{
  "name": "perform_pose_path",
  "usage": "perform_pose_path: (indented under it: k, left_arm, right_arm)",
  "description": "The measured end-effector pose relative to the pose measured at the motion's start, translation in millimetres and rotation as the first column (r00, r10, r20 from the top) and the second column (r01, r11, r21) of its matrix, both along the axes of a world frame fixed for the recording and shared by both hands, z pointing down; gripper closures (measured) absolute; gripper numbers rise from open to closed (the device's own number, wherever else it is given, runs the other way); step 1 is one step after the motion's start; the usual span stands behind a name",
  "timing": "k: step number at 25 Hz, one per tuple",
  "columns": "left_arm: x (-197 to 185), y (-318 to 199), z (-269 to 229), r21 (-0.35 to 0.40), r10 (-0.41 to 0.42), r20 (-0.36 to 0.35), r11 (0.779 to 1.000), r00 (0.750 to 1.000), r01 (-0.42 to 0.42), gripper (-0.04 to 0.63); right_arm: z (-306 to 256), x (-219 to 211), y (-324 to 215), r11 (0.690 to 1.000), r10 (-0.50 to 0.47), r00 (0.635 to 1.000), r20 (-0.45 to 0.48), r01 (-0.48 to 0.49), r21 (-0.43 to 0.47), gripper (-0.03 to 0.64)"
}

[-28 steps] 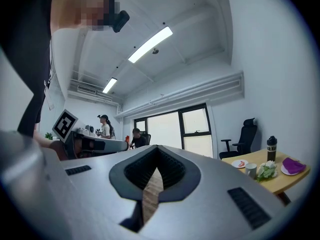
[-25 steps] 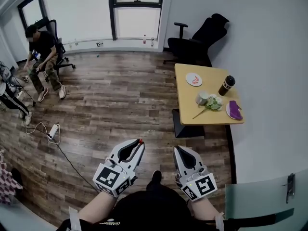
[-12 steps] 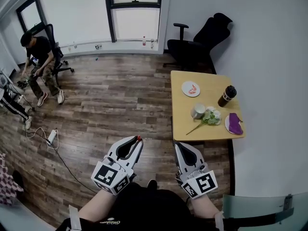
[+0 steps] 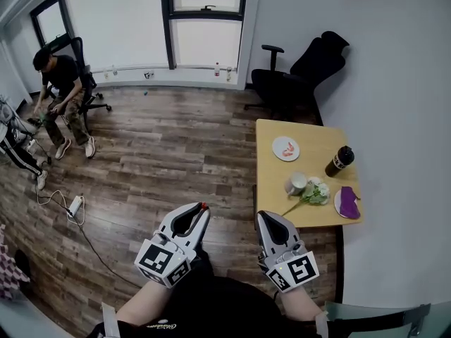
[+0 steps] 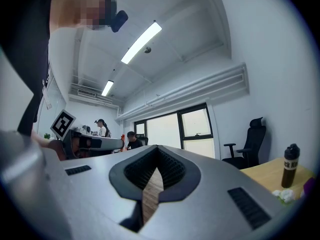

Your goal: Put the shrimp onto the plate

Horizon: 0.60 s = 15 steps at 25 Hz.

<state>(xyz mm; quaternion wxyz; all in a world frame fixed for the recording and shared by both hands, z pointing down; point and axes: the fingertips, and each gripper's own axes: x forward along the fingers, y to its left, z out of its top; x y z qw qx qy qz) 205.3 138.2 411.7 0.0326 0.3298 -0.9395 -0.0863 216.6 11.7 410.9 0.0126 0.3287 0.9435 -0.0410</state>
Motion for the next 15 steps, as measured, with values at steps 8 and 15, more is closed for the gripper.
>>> perform_pose_path:
  k: [8, 15]
  left_arm:
    - [-92.0, 35.3, -2.2, 0.01, 0.009, 0.009, 1.0, 1.0, -0.009, 0.54]
    - [-180.3, 84.6, -8.6, 0.02, 0.027, 0.018, 0.999, 0.999, -0.027, 0.54]
  right_arm:
    - [-3.1, -88.6, 35.3, 1.0, 0.017, 1.0, -0.005, -0.017, 0.019, 0.617]
    - [-11.8, -177.5, 87.0, 0.998, 0.03, 1.0, 0.0, -0.03, 0.046, 0.615]
